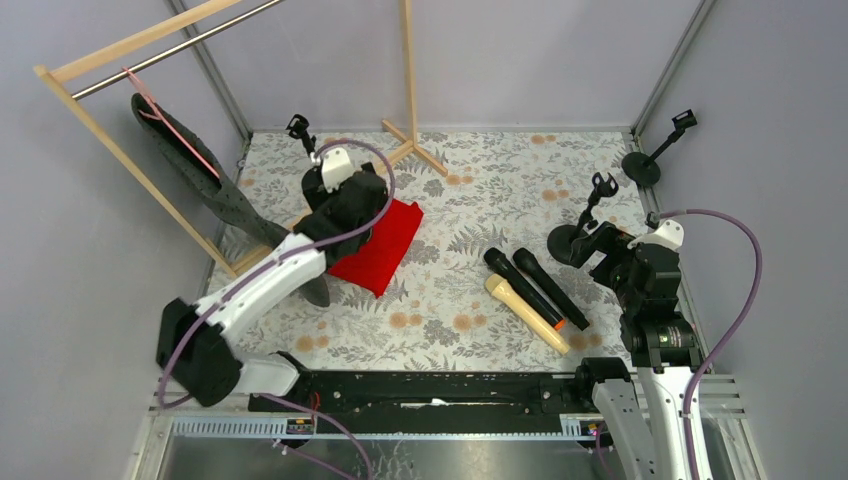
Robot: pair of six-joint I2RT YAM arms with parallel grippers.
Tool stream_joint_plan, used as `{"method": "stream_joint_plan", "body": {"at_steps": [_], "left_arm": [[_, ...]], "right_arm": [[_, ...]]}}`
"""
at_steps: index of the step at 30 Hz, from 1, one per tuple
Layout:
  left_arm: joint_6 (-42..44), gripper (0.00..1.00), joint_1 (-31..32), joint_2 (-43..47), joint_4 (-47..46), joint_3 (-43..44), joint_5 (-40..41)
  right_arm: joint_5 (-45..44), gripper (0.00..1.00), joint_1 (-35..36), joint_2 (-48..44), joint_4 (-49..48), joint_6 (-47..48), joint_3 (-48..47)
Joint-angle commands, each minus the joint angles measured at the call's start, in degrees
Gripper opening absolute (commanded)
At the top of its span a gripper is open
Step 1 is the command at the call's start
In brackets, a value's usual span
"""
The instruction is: Attach the microphones to the stand
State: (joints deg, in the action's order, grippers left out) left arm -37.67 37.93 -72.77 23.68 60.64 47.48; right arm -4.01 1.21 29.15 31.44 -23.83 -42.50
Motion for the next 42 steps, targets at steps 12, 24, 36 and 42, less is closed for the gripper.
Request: {"method": "stream_joint_plan", "body": {"at_steps": [12, 24, 36, 42], "left_arm": [[2.1, 0.99, -16.4, -20.8, -13.1, 12.8, -3.8], [14.6, 0.99, -22.0, -32.2, -34.9, 12.9, -3.5], [20.8, 0.98, -27.0, -41.6, -41.0, 20.0, -7.8], [22.7, 0.92, -28.5, -46.0, -41.8, 24.0, -9.2]], "right_arm": [[1.0, 1.0, -0.3, 0.6, -1.5, -0.2, 0.1], [3.6, 1.0, -0.3, 0.9, -1.9, -0.1, 0.6], [5.5, 1.0, -0.2, 2.2, -2.8, 0.4, 1.0], [5.7, 1.0, -0.2, 2.6, -2.6, 0.5, 0.9]]}}
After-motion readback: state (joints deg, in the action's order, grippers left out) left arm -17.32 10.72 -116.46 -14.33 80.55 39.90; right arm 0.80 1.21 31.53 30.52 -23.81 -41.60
